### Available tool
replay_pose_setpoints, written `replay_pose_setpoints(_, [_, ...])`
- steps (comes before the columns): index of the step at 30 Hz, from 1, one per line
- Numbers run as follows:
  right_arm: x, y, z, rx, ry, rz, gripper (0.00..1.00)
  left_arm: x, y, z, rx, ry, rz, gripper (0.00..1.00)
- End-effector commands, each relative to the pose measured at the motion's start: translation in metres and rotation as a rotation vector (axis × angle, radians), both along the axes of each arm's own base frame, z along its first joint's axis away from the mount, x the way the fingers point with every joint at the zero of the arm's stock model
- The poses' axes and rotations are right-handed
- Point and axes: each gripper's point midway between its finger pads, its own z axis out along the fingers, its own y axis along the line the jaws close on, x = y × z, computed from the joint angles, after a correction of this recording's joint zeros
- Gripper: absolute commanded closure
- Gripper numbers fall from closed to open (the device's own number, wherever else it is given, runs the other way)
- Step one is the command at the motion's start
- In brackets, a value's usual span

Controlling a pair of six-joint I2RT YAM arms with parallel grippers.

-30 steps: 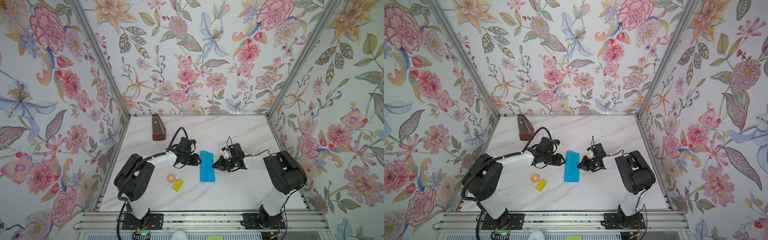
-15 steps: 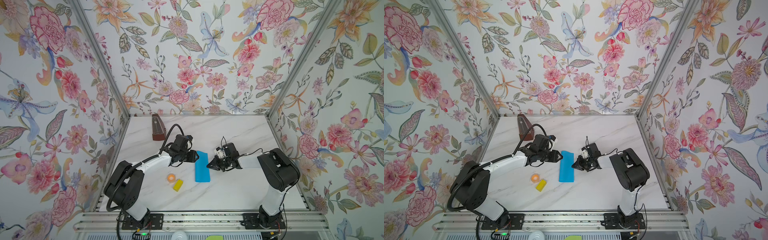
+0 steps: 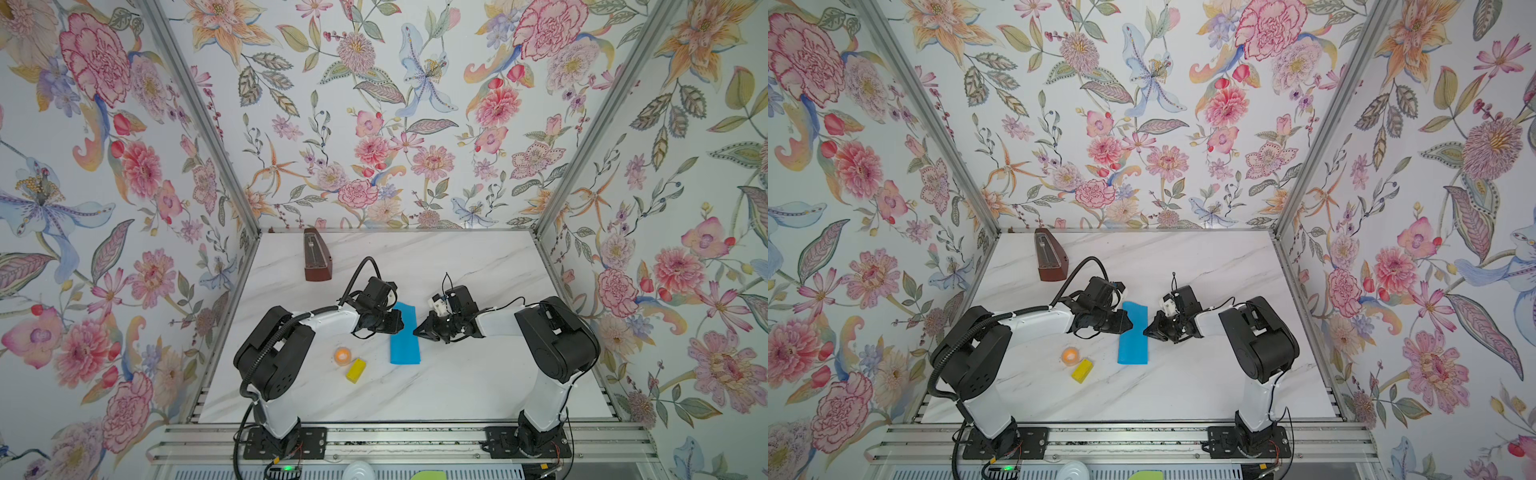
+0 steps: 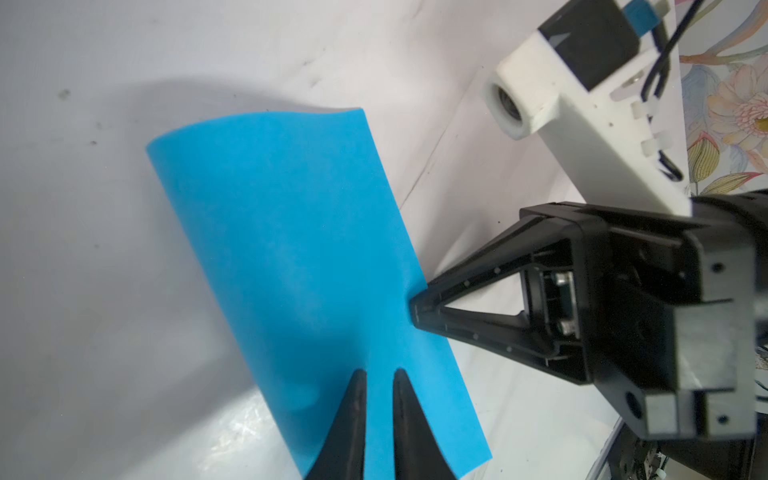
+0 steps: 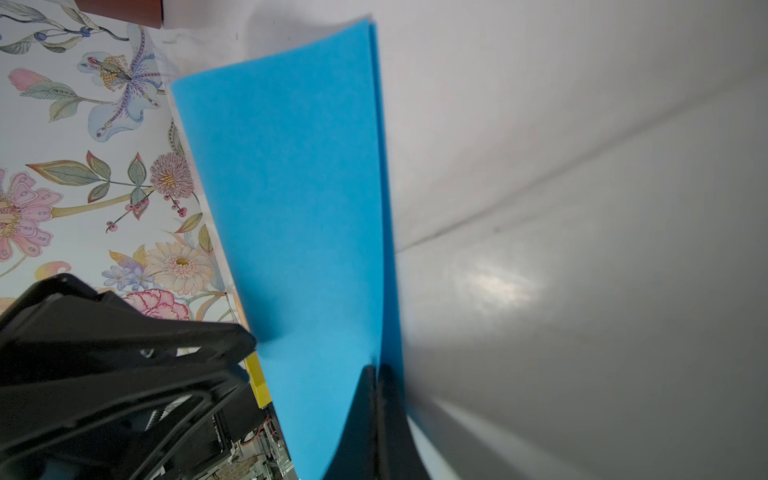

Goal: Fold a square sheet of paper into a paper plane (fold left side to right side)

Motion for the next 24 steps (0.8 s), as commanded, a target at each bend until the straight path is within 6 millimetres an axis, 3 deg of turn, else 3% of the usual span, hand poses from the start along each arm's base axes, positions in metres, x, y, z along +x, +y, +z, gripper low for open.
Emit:
replay_pose_setpoints(1, [-0.019, -0.017, -0.032, -0.113, 0.099, -0.023, 1.0, -0.004, -0.016, 0.003, -0.024, 0.002, -0.059, 0.85])
replay_pose_setpoints(10, [-0.02, -0.019, -0.033, -0.117, 0.103, -0.026, 1.0, 0.0, -0.026, 0.0, -0.02, 0.004, -0.074, 0.87])
replay_pose_setpoints(24, [-0.019, -0.022, -0.032, -0.12, 0.101, -0.031, 1.0, -0.002, 0.004, -0.035, 0.142, 0.035, -0.051, 0.92])
